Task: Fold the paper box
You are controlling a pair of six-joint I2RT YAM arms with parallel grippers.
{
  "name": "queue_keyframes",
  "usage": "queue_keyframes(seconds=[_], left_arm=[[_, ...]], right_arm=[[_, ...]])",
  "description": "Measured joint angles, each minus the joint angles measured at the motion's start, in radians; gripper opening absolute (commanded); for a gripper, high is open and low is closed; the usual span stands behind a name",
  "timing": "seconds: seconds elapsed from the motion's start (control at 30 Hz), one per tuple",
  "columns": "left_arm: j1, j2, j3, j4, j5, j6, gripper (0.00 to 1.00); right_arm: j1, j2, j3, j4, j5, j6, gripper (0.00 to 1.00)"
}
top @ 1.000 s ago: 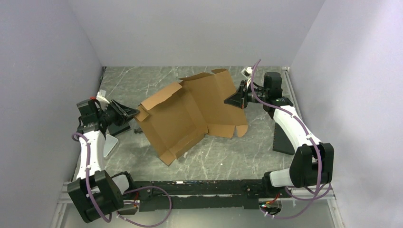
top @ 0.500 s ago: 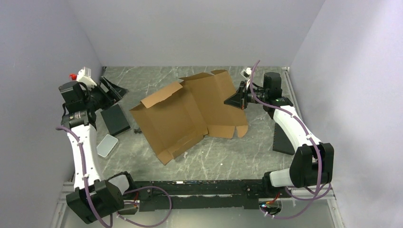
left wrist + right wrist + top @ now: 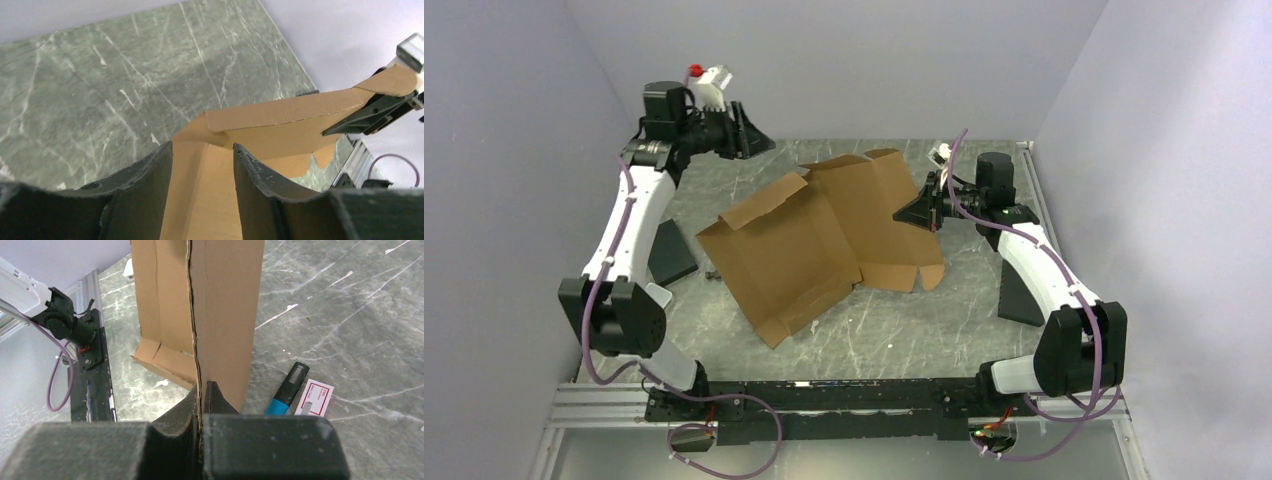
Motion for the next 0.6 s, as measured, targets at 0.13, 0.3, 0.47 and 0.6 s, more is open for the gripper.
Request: queue_keyframes(seconds=[0.13,0.3,0.47,0.6], left_arm=[[-0.071,0.082,0.059,-0.02,0.014,0.099,0.48],[-0.152,0.166,0.084,-0.055,-0.005,0.231,0.45],[-0.214,0.201,0.082,-0.095,-0.037,0.318,0.37],[-0.227,0.2,0.082,-0.097,-0.043,0.357,0.33]], right_arm=[[0.0,-0.005,0.0,-0.003,0.002,0.002,0.0],[0.0,-0.009,0.0,-0.002,0.01,0.015,0.0],[0.0,-0.011,0.0,-0.002,0.012,0.024,0.0],[0.002,-0.011,0.0,-0.001,0.013,0.025,0.0]])
